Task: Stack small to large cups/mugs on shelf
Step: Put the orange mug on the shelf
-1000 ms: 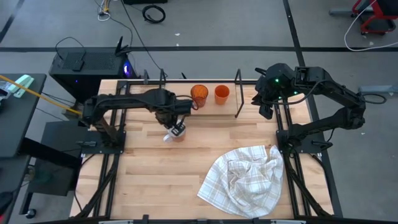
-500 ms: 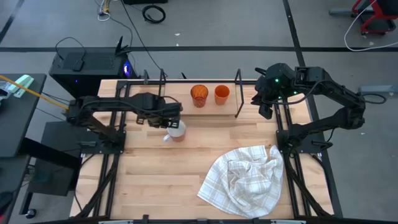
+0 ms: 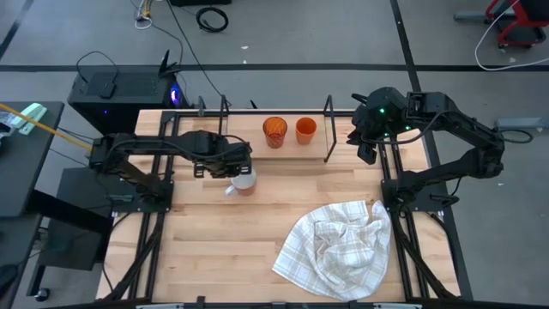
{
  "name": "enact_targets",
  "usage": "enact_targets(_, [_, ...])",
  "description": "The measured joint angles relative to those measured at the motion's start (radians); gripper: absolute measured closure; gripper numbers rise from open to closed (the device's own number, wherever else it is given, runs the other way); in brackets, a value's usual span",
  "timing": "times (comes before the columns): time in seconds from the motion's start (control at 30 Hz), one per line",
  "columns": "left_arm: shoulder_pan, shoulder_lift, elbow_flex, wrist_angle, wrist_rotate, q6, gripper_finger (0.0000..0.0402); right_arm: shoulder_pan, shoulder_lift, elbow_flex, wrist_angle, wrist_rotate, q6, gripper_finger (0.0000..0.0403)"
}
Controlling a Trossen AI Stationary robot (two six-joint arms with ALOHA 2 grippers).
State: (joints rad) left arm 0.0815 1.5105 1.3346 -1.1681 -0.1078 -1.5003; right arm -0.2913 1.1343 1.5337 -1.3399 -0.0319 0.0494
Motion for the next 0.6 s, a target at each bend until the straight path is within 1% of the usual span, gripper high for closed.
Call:
enact_targets(0.07, [0.005, 0.000, 0.000, -0.028, 0.000, -0.015, 0.0355, 0.000, 0.000, 0.000, 0.000, 0.000, 0.000, 0.0312])
enact_targets(0.33, [0.000, 0.010, 0.000, -0.050, -0.001, -0.043, 0.0356, 0.000, 0.000, 0.000, -0.002, 0.000, 0.000, 0.0312])
enact_targets(0.6, [0.000, 0.034, -0.001, -0.034, -0.001, -0.063, 0.0362, 0.000, 0.000, 0.000, -0.002, 0.000, 0.000, 0.0312])
